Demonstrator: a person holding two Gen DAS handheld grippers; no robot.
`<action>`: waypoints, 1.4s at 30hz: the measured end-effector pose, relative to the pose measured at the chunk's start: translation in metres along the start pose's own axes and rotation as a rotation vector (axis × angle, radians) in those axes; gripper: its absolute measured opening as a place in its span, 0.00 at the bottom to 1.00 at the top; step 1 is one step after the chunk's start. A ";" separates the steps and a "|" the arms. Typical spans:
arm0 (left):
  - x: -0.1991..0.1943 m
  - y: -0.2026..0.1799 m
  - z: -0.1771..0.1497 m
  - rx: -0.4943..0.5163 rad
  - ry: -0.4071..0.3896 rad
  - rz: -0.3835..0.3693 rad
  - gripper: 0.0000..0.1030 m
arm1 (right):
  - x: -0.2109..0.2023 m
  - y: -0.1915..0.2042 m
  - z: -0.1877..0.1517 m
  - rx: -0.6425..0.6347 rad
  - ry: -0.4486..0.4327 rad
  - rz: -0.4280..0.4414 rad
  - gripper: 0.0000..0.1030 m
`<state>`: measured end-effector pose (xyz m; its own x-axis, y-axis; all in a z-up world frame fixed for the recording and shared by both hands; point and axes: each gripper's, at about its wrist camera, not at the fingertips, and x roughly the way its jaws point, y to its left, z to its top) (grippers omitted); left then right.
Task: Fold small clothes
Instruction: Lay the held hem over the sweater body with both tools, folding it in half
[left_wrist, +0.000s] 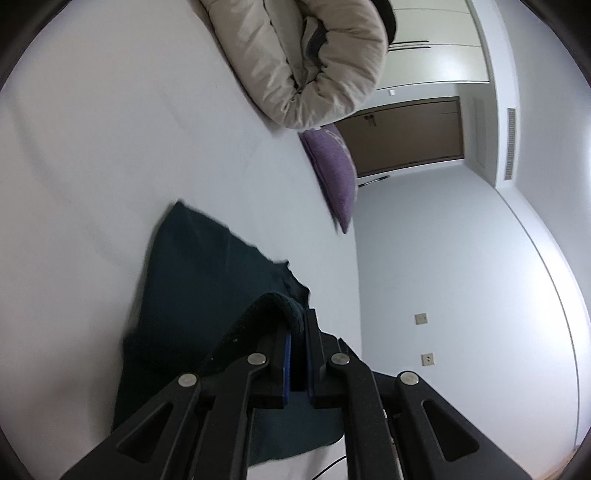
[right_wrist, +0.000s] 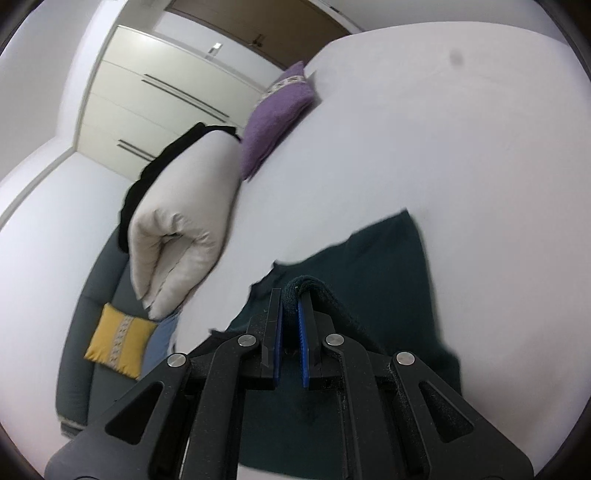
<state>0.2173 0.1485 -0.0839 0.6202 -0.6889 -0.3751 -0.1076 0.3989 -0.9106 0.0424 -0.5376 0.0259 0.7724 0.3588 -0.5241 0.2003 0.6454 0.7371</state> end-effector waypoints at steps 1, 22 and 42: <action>0.009 0.000 0.008 0.008 -0.005 0.019 0.06 | 0.015 -0.003 0.009 0.007 0.002 -0.020 0.06; 0.042 0.010 0.011 0.250 -0.025 0.322 0.55 | 0.124 -0.025 0.047 -0.114 0.001 -0.284 0.54; 0.007 0.038 -0.092 0.466 0.000 0.516 0.40 | 0.013 -0.031 -0.087 -0.438 0.082 -0.369 0.44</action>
<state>0.1461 0.1030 -0.1377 0.5797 -0.3413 -0.7399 -0.0443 0.8935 -0.4469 -0.0065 -0.4939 -0.0406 0.6461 0.0969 -0.7571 0.1660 0.9503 0.2633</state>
